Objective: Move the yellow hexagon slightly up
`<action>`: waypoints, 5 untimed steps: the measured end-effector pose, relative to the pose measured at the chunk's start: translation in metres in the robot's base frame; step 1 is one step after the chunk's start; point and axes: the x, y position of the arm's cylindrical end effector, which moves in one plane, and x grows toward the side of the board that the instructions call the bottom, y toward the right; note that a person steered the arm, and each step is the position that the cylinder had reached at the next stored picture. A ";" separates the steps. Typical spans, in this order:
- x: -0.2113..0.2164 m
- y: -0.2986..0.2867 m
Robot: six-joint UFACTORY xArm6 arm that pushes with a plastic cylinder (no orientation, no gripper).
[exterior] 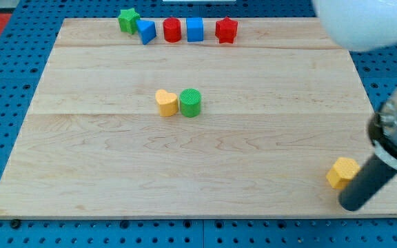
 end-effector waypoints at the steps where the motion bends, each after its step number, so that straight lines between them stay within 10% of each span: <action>1: -0.028 0.001; 5: -0.086 0.007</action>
